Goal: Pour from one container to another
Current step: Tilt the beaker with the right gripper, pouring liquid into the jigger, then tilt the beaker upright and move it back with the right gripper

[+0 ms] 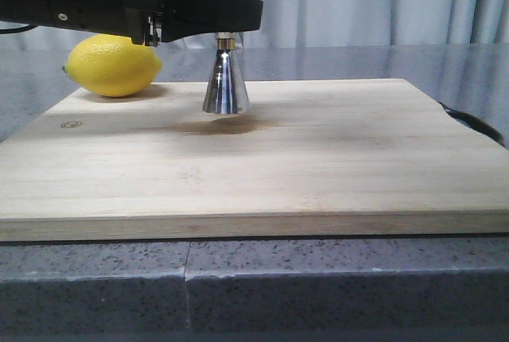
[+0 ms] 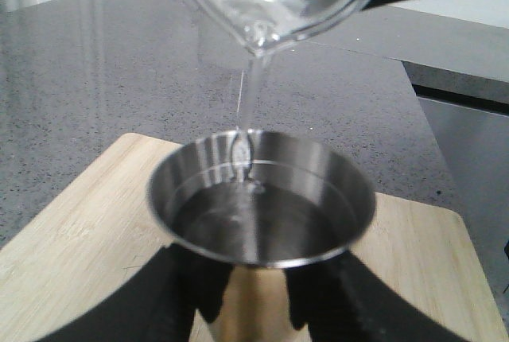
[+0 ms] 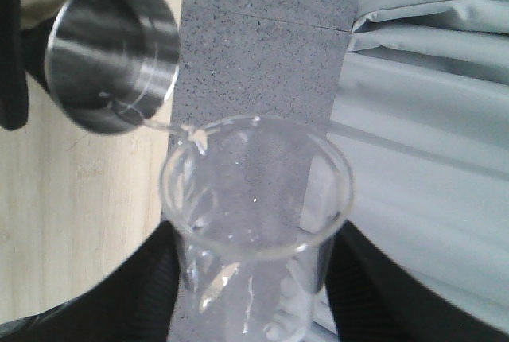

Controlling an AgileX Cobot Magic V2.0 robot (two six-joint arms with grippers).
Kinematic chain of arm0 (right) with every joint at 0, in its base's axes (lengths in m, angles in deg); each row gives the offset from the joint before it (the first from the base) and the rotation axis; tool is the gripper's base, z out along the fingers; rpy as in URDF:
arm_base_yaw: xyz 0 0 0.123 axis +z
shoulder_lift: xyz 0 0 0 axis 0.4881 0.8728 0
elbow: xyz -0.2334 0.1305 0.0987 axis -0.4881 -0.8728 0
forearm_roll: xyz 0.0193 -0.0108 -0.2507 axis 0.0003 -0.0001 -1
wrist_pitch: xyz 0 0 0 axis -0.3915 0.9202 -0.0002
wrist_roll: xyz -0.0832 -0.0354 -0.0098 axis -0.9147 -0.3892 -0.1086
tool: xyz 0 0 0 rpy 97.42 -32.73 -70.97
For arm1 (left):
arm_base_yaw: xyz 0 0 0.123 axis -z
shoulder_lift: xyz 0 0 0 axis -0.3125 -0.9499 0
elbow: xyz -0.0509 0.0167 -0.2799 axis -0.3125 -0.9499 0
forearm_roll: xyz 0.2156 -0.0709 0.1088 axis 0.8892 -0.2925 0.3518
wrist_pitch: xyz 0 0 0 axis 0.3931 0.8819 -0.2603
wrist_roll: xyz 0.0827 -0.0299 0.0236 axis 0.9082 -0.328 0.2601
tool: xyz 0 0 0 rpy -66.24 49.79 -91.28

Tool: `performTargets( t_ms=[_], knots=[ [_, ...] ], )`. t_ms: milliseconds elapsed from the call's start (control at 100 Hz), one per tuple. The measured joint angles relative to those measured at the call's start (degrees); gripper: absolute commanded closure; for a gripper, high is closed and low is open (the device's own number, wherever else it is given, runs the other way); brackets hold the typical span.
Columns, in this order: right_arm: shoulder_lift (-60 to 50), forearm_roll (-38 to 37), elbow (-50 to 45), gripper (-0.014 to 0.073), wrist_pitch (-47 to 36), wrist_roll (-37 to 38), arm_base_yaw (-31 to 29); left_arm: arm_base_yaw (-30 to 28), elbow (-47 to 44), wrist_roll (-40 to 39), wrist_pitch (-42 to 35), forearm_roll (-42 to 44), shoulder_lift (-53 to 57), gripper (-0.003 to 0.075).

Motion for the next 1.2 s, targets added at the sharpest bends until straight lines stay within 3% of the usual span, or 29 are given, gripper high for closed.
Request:
performTargets(
  t_ms=[440,750,1000,1200],
  knots=[
    [0.0,0.9,0.0,0.0337,-0.5,1.0,0.4,0.0,0.0,0.0,0.0,0.0,0.0,0.0482],
    [-1.9,2.3,0.0,0.0337,-6.0,20.7,-0.4,0.0,0.0,0.0,0.0,0.0,0.0,0.0482],
    [-10.1,14.5,-1.0,0.0337,-10.6,29.5,-7.3,0.0,0.0,0.0,0.0,0.0,0.0,0.0482],
    [-18.1,23.4,-9.9,0.0337,-18.1,31.8,-15.4,0.0,0.0,0.0,0.0,0.0,0.0,0.0482]
  ],
)
